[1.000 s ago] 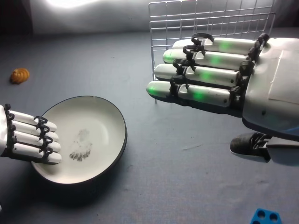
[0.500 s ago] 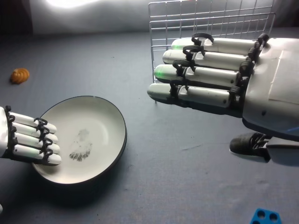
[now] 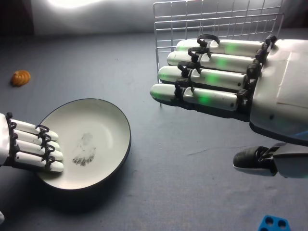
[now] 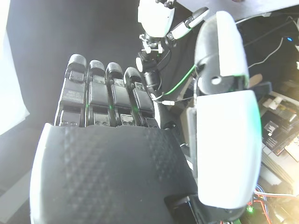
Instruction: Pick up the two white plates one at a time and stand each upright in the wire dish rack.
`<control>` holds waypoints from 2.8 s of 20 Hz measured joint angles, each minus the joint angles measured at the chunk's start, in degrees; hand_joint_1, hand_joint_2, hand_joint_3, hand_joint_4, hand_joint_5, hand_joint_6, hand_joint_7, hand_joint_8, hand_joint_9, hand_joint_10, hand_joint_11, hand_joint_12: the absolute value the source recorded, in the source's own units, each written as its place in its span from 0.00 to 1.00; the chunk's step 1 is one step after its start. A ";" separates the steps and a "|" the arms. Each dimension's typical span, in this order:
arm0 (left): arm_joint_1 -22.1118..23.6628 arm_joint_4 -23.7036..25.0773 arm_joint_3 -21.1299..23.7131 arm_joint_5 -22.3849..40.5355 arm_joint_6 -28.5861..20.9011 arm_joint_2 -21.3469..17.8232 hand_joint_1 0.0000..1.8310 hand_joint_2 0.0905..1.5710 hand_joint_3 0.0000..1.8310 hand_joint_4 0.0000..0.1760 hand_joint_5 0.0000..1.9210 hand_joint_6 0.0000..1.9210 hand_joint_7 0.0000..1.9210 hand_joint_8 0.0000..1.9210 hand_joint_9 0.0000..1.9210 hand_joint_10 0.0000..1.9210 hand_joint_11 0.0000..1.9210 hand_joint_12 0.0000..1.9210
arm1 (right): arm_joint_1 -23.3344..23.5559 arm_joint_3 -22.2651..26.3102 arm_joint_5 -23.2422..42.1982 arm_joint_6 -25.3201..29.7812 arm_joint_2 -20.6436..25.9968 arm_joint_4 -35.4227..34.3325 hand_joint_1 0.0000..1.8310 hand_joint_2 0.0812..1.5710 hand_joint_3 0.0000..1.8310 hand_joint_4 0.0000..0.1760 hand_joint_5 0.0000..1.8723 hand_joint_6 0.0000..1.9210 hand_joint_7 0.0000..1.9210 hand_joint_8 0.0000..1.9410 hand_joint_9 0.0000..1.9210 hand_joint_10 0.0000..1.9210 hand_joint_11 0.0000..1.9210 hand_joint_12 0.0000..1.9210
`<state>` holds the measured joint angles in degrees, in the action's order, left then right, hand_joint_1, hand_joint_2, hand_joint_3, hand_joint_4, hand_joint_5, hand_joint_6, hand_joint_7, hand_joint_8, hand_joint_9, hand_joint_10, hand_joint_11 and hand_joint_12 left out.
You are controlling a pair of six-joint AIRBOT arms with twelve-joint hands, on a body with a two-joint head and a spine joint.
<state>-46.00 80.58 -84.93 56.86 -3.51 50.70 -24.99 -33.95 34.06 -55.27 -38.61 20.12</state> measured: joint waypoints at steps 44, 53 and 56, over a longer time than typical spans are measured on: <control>3.80 -4.07 4.28 -1.97 0.17 4.63 0.00 0.69 0.00 0.00 0.08 0.00 0.08 0.00 0.05 0.00 0.01 0.03 | -4.17 -13.77 -2.73 -18.99 -20.92 -5.38 0.66 0.71 0.00 0.00 0.21 0.00 0.20 0.00 0.19 0.00 0.00 0.47; 3.80 -4.20 3.91 -1.73 0.07 4.85 0.00 0.69 0.00 0.00 0.08 0.00 0.09 0.00 0.06 0.00 0.01 0.04 | -2.69 -21.79 -1.79 -22.01 -30.36 -8.85 0.63 0.71 0.00 0.00 0.23 0.01 0.22 0.00 0.21 0.01 0.00 0.50; 3.80 -4.20 3.87 -1.70 0.02 4.92 0.00 0.69 0.00 0.00 0.09 0.01 0.10 0.01 0.08 0.01 0.02 0.05 | -2.69 -23.39 -1.07 -22.67 -33.14 -8.72 0.64 0.70 0.00 0.00 0.24 0.00 0.24 0.00 0.22 0.01 0.00 0.51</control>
<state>-42.19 76.38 -81.06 55.16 -3.49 55.61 -27.68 -57.34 32.99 -77.93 -71.75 11.40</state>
